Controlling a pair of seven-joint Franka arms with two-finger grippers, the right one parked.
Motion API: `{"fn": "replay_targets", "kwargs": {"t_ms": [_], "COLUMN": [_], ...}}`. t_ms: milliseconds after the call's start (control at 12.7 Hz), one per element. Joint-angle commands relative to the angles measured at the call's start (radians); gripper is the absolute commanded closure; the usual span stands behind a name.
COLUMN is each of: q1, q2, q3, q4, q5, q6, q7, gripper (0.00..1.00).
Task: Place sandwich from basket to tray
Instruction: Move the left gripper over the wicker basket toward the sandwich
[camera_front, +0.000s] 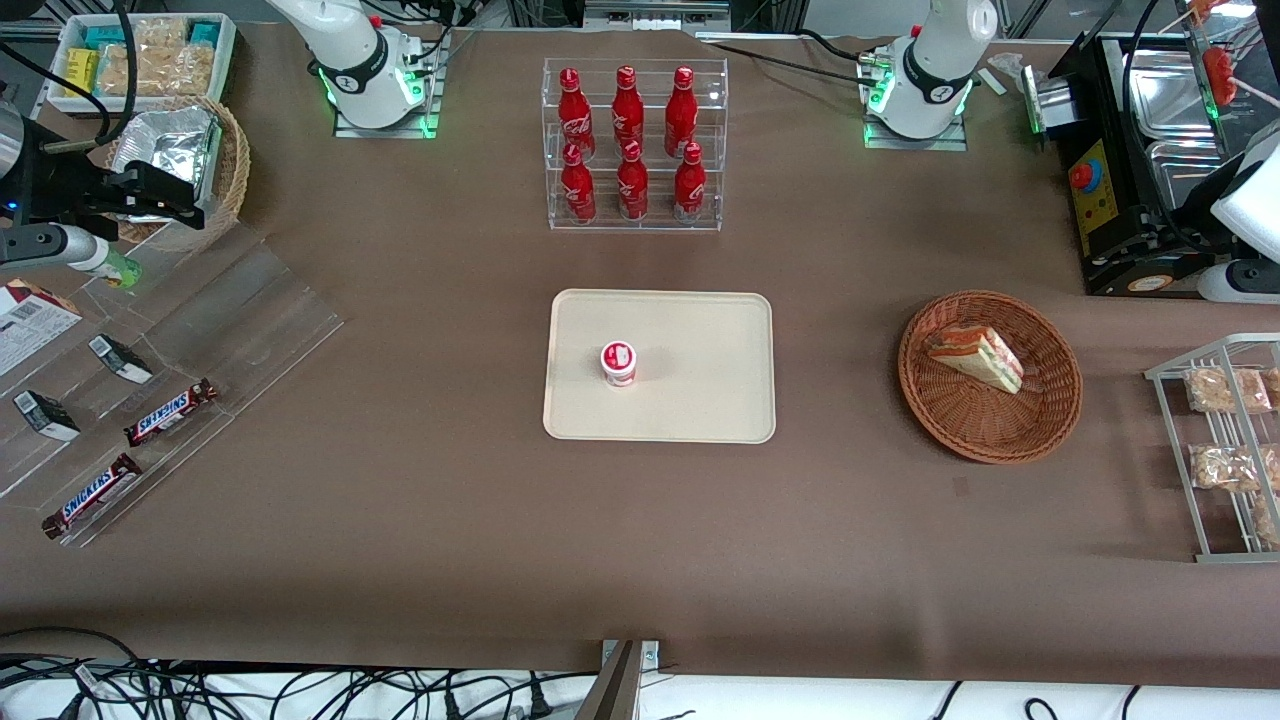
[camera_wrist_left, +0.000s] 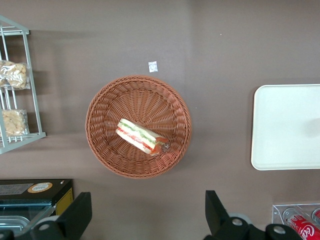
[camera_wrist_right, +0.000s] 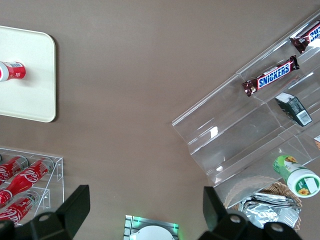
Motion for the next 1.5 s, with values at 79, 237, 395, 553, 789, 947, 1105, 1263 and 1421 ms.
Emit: {"fn": "replay_targets", "kwargs": {"t_ms": [79, 237, 395, 553, 789, 947, 1105, 1263, 1421], "q1": [0.007, 0.032, 0.032, 0.032, 0.032, 0.032, 0.032, 0.036, 0.043], "q2": [0.014, 0.02, 0.04, 0.04, 0.034, 0.032, 0.017, -0.011, -0.026], "q3": [0.003, 0.005, 0.005, -0.004, -0.006, -0.007, -0.007, -0.007, -0.009], "q4": [0.035, 0.019, -0.022, -0.091, -0.226, -0.322, -0.427, -0.543, -0.652], "q5": [-0.01, -0.01, 0.02, 0.047, 0.059, 0.077, 0.108, 0.113, 0.113], "q6": [-0.029, -0.027, -0.015, 0.048, 0.19, 0.29, 0.396, 0.5, 0.629], "q7": [0.022, 0.012, -0.027, -0.203, -0.433, -0.58, -0.72, -0.759, -0.832], "gripper": [0.0, 0.0, 0.0, 0.0, 0.0, 0.0, 0.0, 0.0, 0.0]}}
